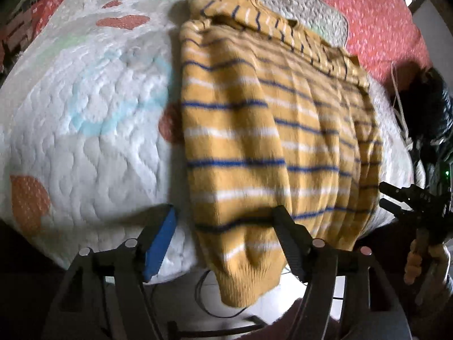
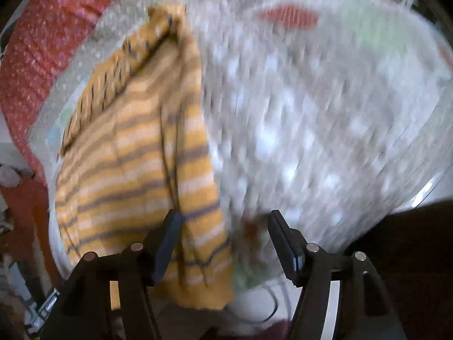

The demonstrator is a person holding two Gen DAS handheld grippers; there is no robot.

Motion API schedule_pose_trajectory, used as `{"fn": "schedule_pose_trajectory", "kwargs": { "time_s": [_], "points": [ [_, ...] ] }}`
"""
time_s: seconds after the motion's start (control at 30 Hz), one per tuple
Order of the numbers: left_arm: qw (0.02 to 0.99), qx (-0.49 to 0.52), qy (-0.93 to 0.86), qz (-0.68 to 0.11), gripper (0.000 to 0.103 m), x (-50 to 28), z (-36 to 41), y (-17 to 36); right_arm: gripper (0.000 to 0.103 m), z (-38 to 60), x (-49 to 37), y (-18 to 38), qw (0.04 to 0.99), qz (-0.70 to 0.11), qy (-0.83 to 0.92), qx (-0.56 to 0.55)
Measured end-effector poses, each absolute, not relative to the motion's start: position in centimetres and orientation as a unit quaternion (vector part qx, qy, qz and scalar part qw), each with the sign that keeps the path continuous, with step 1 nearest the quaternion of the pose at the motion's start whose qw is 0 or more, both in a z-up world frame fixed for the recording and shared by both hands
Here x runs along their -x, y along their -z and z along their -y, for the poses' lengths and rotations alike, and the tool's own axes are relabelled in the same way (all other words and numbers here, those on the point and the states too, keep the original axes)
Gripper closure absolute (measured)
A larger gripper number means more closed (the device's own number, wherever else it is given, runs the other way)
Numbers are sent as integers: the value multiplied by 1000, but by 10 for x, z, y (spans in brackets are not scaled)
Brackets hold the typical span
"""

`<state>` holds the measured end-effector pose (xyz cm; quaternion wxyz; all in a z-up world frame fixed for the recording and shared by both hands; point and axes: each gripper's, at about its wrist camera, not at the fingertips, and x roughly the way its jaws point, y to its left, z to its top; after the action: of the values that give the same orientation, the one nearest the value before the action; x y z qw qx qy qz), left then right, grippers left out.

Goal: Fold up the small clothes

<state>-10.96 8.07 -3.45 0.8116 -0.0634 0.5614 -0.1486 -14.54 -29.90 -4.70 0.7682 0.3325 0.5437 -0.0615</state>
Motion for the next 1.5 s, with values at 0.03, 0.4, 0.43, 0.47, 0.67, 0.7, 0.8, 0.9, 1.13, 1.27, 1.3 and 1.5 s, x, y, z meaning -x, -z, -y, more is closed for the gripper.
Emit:
{"fn": "schedule_pose_trajectory", "kwargs": {
  "time_s": [0.03,0.4,0.43,0.47,0.67,0.7,0.8,0.9,1.13,1.27,1.3,1.5],
  "points": [
    [811,57,150,-563,28,114,-77,36,34,295,147,53,765,-549,51,-332],
    [780,54,132,-609,91,117,-79,33,93,267,157,68,745,-591,-6,-311],
    [781,58,130,-608,91,119,-82,30,94,270,160,65,743,-592,-1,-314],
    [783,56,130,-606,91,122,-82,26,94,275,168,61,739,-592,3,-321],
    [787,30,124,-604,87,136,-73,20,86,283,189,57,731,-607,26,-312],
    [786,43,124,-605,86,136,-77,19,86,282,187,58,728,-609,27,-314],
    [786,86,120,-601,85,138,-97,10,82,297,194,39,742,-583,29,-330],
    [799,110,108,-582,85,140,-120,-3,77,318,194,2,787,-528,50,-315],
    [835,109,113,-527,78,78,-128,-63,77,330,94,-61,859,-440,24,-259],
    [855,72,135,-495,58,2,-84,-84,77,302,2,-58,869,-439,-6,-229],
    [858,62,139,-491,58,-19,-71,-83,77,297,-22,-51,864,-449,-20,-229],
    [838,35,127,-530,58,-146,-18,-35,77,303,-96,-1,840,-504,-15,-202]
  ]
}}
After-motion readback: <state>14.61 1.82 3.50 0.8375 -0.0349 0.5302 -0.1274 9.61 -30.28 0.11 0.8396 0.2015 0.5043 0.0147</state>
